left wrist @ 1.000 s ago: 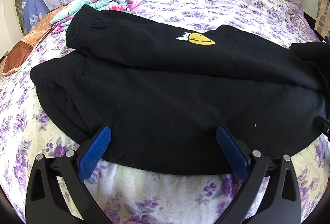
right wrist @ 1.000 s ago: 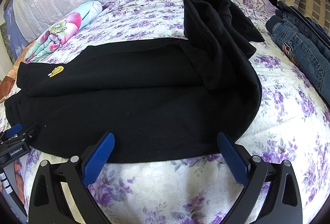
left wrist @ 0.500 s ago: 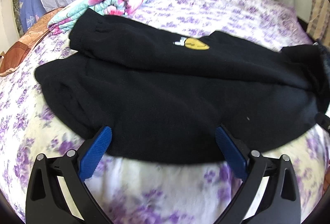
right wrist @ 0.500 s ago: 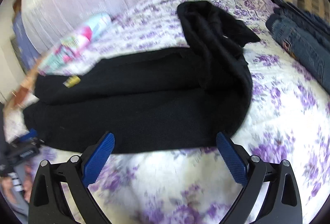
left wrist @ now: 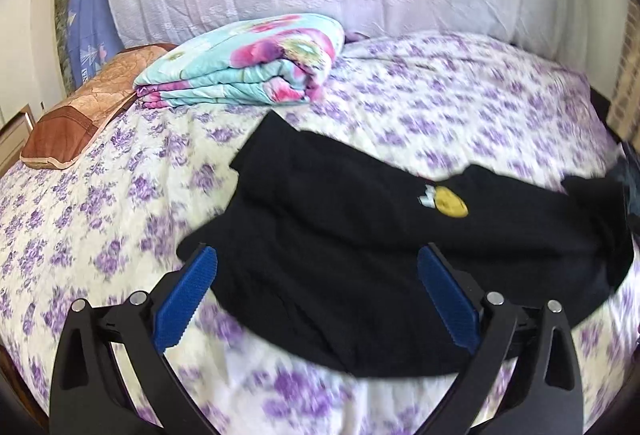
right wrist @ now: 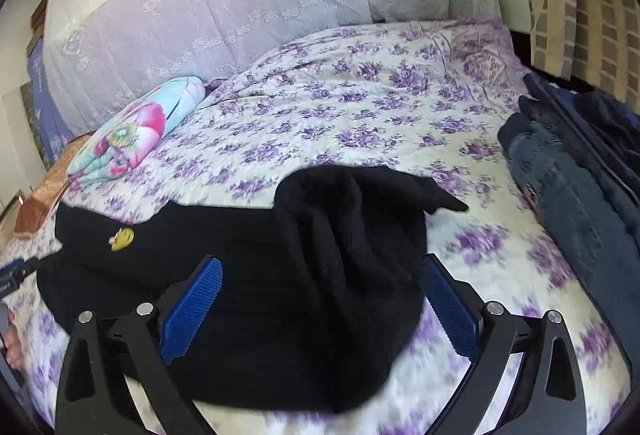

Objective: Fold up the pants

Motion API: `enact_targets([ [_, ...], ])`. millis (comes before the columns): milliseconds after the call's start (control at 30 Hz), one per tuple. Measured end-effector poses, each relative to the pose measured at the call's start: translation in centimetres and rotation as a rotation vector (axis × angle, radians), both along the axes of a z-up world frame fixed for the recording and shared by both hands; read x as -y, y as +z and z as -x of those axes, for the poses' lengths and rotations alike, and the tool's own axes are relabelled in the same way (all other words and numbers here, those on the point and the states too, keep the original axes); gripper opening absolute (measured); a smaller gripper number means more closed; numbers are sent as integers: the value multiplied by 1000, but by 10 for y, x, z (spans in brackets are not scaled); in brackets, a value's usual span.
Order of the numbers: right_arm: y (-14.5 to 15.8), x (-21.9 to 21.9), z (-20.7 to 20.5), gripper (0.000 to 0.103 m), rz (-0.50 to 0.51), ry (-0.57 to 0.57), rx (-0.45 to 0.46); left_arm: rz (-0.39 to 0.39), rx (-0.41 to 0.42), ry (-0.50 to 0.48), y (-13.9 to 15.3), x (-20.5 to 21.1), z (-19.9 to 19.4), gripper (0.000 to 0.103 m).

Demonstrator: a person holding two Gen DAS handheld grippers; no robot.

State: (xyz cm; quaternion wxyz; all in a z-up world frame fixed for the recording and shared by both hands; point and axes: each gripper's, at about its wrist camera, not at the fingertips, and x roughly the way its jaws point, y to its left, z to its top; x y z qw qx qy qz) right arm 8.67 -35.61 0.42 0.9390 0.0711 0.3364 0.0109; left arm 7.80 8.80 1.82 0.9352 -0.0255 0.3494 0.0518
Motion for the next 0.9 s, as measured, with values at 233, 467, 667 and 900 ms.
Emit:
enact_targets([
  [233,-21,2,-67,17,-66,2,-131,42,-13,29,-10,-8,-29,99],
  [467,10,98,-5,18,-325,-162,81,32,-15,69,-9,-37,-33,99],
  [667,-41,128,9,23,-190,-310,-18,112,-57,123,-9,-75,-59,99],
  [900,-53,140,8,32,-291,-327,-3,43,-99,97,-12,-84,-99,99],
])
